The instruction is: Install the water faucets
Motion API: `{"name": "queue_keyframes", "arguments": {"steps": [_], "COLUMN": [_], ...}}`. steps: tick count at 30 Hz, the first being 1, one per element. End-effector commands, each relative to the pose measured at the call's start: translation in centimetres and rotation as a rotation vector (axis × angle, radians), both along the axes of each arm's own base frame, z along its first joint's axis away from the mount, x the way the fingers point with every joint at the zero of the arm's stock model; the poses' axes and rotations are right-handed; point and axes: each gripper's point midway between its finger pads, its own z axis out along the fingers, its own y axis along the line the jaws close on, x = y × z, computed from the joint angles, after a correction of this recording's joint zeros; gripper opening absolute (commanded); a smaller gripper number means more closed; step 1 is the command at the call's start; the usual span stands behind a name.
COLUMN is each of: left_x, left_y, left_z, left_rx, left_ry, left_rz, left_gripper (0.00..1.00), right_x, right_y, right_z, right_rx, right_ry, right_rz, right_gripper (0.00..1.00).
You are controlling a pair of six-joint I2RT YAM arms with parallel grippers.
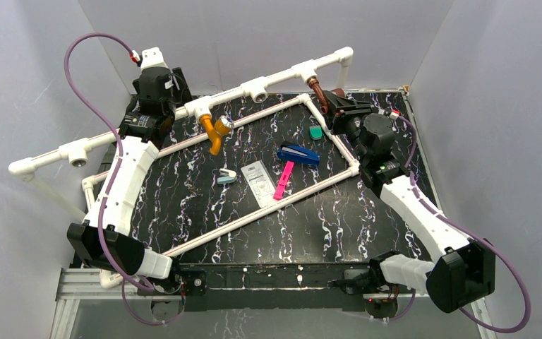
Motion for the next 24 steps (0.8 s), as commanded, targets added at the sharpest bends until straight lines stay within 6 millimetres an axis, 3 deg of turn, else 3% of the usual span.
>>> {"name": "queue_keyframes", "arguments": {"steps": [1,4,9,18,24], "left_x": [-4.41,-4.38,-4.25,-4.20,-4.21], "left_y": [-1.12,-1.10,-1.18,-1.19,-1.21], "left_z": [-6.35,-6.38,-6.46,-6.34,-6.46], "left_rx": [0.049,0.049,0.046,0.045,0.046], "left_ry": [0.277,0.278,0.280,0.277,0.280], "left_rz": [-0.085,-0.084,-0.084,-0.084,-0.085], "left_gripper": [0.68,0.68,0.68,0.68,0.68], "right_x": [-0.45,-0.70,-1.10,-1.23,-1.32], "right_y": [-2.28,-2.50,-2.67,-2.73,-2.90], "right_z": [3.49,3.55,3.52,3.82,3.96], "right_rx": [0.025,0.012,0.000,-0.007,-0.013], "right_ry": [-0.096,-0.108,-0.106,-0.115,-0.119], "right_rz": [-0.091,-0.099,-0.101,-0.103,-0.110], "right_gripper": [0.26,0.02,0.01,0.32,0.43]}}
